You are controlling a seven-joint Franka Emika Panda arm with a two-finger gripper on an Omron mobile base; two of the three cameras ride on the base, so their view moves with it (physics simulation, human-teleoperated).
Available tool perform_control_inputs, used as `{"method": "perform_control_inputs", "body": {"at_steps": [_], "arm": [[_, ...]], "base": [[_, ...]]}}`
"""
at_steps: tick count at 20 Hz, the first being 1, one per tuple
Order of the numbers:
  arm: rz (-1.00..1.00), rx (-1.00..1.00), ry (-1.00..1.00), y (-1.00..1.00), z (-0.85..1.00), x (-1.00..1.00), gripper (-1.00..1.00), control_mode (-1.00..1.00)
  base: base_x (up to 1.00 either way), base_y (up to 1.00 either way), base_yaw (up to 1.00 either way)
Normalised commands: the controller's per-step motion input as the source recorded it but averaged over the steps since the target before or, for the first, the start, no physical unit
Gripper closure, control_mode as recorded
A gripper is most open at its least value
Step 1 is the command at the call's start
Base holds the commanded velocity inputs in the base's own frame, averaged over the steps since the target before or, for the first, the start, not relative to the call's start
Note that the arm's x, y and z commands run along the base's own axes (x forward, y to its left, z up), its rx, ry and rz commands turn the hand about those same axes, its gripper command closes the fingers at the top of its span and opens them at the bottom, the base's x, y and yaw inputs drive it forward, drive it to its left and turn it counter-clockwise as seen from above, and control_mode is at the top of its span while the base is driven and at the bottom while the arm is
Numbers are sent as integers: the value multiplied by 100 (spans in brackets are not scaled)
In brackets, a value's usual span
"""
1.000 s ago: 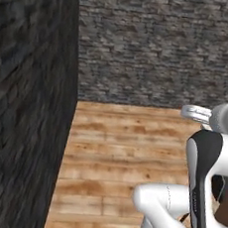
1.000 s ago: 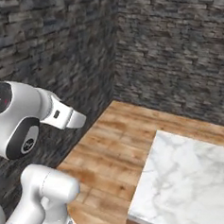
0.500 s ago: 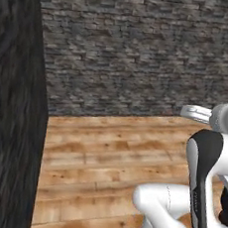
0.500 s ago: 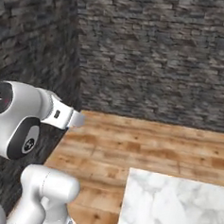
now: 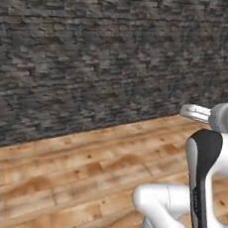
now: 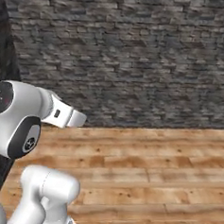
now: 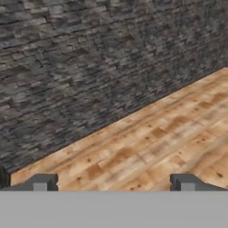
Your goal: Grab the garlic and lemon from the fridge, place them in the blender, close the lid, and turn on the blender to create a marinade.
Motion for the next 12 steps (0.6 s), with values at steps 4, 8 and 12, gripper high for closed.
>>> {"method": "perform_control_inputs", "body": {"at_steps": [4,8,12], "arm": [[0,0,0,0,0,0,-100,100],[0,0,0,0,0,0,-100,100],[0,0,0,0,0,0,-100,100]], "base": [[100,0,-52],[95,0,-56],[86,0,-58]]}}
